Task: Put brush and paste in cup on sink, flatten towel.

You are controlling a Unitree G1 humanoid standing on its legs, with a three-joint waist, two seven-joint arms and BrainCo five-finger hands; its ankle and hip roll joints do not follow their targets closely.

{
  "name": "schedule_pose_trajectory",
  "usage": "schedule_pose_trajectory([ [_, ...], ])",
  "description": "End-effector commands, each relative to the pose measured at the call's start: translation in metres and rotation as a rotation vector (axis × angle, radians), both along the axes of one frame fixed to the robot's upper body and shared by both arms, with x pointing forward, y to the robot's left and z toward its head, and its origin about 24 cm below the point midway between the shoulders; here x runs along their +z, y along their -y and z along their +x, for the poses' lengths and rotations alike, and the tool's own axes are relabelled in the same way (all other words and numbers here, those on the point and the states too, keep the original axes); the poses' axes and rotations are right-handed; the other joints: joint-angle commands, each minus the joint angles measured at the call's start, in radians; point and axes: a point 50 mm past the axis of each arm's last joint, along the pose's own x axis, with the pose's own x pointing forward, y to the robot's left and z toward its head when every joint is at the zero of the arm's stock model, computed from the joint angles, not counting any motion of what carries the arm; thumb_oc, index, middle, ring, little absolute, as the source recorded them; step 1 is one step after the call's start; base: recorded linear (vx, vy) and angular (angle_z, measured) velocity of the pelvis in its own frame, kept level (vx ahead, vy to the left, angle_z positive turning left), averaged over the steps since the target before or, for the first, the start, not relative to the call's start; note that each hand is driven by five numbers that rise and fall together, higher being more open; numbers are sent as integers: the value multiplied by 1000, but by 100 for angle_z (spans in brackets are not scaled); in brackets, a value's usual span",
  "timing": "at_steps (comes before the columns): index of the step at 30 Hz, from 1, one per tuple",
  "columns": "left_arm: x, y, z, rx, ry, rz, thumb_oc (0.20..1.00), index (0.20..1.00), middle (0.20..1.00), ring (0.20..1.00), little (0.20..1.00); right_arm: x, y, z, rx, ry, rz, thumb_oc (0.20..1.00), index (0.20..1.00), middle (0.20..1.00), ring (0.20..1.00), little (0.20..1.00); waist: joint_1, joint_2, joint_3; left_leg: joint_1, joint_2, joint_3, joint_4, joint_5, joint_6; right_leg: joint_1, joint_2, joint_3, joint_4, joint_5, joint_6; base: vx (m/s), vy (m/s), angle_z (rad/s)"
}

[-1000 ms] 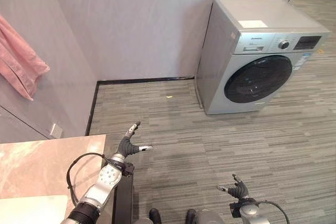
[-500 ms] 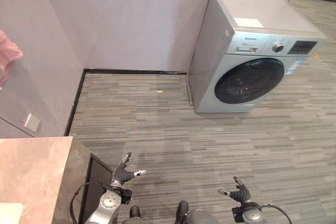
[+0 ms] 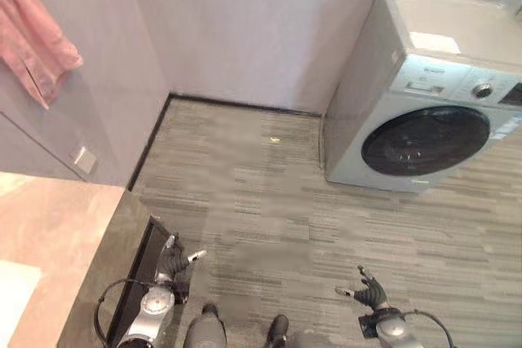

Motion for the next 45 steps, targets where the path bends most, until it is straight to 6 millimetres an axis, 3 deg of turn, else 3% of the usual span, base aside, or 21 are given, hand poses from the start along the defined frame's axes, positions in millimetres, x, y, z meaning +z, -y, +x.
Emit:
schedule_pose_trajectory([
  [1,18,4,12,-33,114,-12,1000,1000,1000,1000,1000,17,-1,18,59,107,-7,1000,1000,1000,1000,1000,44,20,13,-40,-11,9,-177,138,9,104,30,91,-42,35,123,504,57,-27],
  [6,16,2,8,-96,82,55,1000,1000,1000,1000,1000,15,-17,26,122,98,11,1000,1000,1000,1000,1000,79,10,-4,-25,-8,9,-169,167,31,169,52,157,2,-36,129,400,85,-31],
  [11,11,-3,4,-103,47,95,1000,1000,1000,1000,1000,13,-23,28,111,93,28,1000,1000,1000,1000,1000,90,-10,-17,-49,-22,20,-57,117,64,173,17,187,89,-70,140,260,116,-31],
  [12,8,-4,2,-116,26,121,1000,1000,1000,1000,1000,13,-25,30,104,95,34,1000,1000,1000,1000,1000,91,-18,-22,-44,-35,36,-35,92,81,152,-2,195,151,-45,157,331,256,-16],
  [13,7,-6,1,-133,9,161,1000,1000,1000,1000,1000,10,-28,30,100,84,35,1000,1000,1000,1000,1000,87,-27,-22,-16,-67,54,-25,44,118,99,-44,213,311,56,206,431,348,-34],
  [16,7,-9,0,-135,0,187,1000,1000,1000,1000,1000,13,-30,35,94,99,44,1000,1000,1000,1000,1000,80,-2,-10,62,-85,80,-49,-8,168,-13,-118,167,576,269,267,330,339,-18],
  [18,5,-8,-1,-174,-21,208,1000,1000,1000,1000,1000,18,-32,41,101,125,42,1000,1000,1000,1000,1000,58,35,13,119,-82,78,-60,-34,187,-85,-158,123,708,293,278,284,271,2],
  [19,6,-10,0,-217,-34,255,1000,1000,1000,1000,1000,25,-33,50,124,164,18,1000,1000,1000,1000,1000,35,38,25,150,-91,63,-76,-37,183,-133,-128,154,658,233,258,394,127,-2],
  [21,6,-11,-1,-261,-35,308,1000,1000,1000,1000,1000,46,-45,66,234,268,-19,1000,1000,1000,1000,1000,26,41,30,199,-113,49,-95,-58,172,-130,-178,83,472,171,230,364,30,4],
  [22,6,-11,-1,-261,-35,308,1000,1000,1000,1000,1000,46,-45,66,235,267,-19,1000,1000,1000,1000,1000,24,43,29,197,-110,46,-96,-56,171,-127,-174,78,466,174,228,192,-53,14],
  [24,4,-12,-1,-241,-37,313,1000,1000,1000,1000,1000,51,-46,68,246,298,-21,1000,1000,1000,1000,1000,12,44,28,207,-110,18,-97,-71,149,-155,-183,112,290,156,213,241,-128,19],
  [26,2,-14,2,-178,-38,274,1000,1000,1000,1000,1000,64,-52,74,282,360,-42,1000,1000,1000,1000,1000,-21,46,27,260,-110,-29,-100,-112,116,-201,-229,246,48,252,247,517,-196,39],
  [28,0,-18,1,-36,-31,153,1000,1000,1000,1000,1000,69,-51,73,322,380,-93,1000,1000,1000,1000,1000,-40,50,25,291,-97,-72,-109,-139,96,-234,-277,317,-50,321,276,509,-201,56],
  [31,-4,-20,-5,0,-41,138,1000,1000,1000,1000,1000,70,-49,70,367,374,-141,1000,1000,1000,1000,1000,-49,44,20,324,-94,-106,-112,-166,87,-245,-291,335,-32,351,289,350,-180,88],
  [32,-6,-21,-10,5,-57,131,1000,1000,1000,1000,1000,67,-48,66,382,354,-151,1000,1000,1000,1000,1000,-47,33,13,338,-96,-118,-107,-183,82,-222,-288,302,-31,336,289,427,-249,128],
  [34,-17,-22,-22,72,-104,66,1000,1000,1000,1000,1000,61,-39,59,352,315,-135,1000,1000,1000,1000,1000,-63,25,3,370,-83,-170,-65,-220,74,-214,-241,342,35,318,285,546,-339,88],
  [37,-22,-24,-30,116,-123,24,1000,1000,1000,1000,1000,63,-32,61,342,319,-133,1000,1000,1000,1000,1000,-71,37,-4,372,-44,-181,4,-214,57,-210,-193,315,79,252,253,268,-209,20],
  [39,-24,-25,-33,117,-135,29,1000,1000,1000,1000,1000,66,-29,64,349,328,-151,1000,1000,1000,1000,1000,-73,40,-3,355,-28,-189,53,-189,45,-201,-169,306,88,230,235,143,-166,6],
  [41,-24,-29,-32,139,-139,32,1000,1000,1000,1000,1000,70,-23,68,358,337,-181,1000,1000,1000,1000,1000,-63,31,6,293,-4,-202,179,-105,30,-175,-125,298,88,196,196,216,-340,4],
  [42,-21,-34,-27,185,-125,20,1000,1000,1000,1000,1000,75,-19,69,329,362,-159,1000,1000,1000,1000,1000,-53,10,30,197,10,-196,313,-26,24,-144,-105,277,68,180,163,216,-446,38],
  [45,-18,-40,-23,216,-110,8,1000,1000,1000,1000,1000,70,-13,62,310,333,-134,1000,1000,1000,1000,1000,-50,-4,37,169,56,-134,335,12,23,-108,-65,243,34,151,132,229,-317,47],
])
